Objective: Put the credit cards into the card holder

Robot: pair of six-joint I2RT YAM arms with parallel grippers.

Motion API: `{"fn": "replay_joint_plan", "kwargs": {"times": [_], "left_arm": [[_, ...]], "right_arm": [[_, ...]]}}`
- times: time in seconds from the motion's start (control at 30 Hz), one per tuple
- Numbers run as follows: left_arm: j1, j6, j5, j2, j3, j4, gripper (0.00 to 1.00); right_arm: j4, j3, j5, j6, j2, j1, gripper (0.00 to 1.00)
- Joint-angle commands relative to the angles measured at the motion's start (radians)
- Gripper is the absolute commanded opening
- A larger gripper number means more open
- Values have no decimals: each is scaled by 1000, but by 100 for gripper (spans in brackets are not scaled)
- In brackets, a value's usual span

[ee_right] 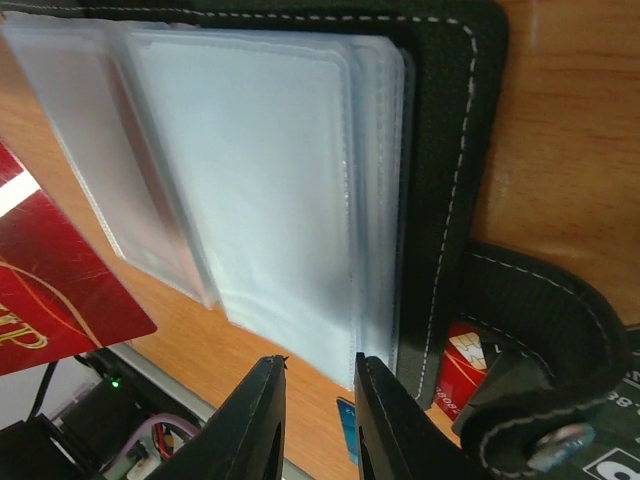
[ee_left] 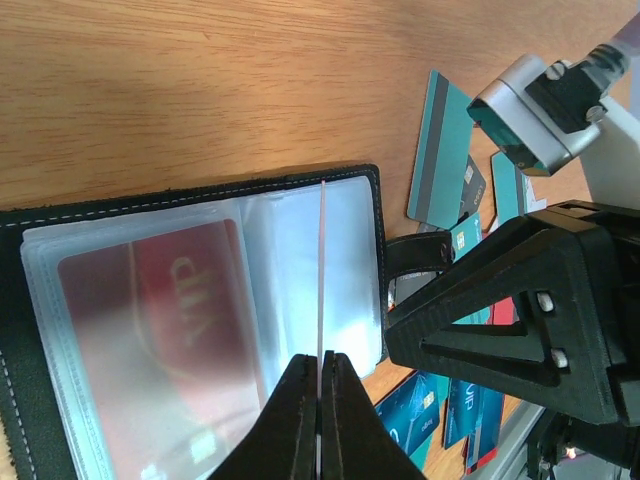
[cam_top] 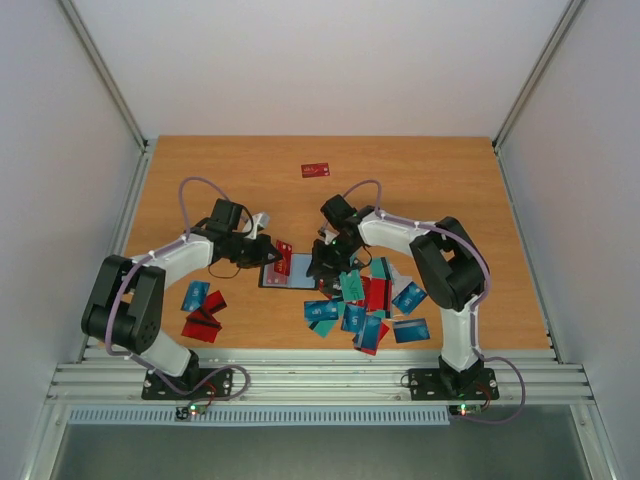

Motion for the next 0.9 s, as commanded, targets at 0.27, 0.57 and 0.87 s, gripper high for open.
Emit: {"fn": "replay_joint_plan", "kwargs": {"times": [0.27,0.57,0.87], "left_arm": [[4,-47,-41,23,-47,101,0],[4,-71,3,62,-76,165,0],[4,-77,20,82,-97,199,0]], "right_arm": [[20,-52,7,-30,44,-15,17],[26,-72,10,-34,58,-16,7],[30,-81,1,-33,63,-16,2]]}}
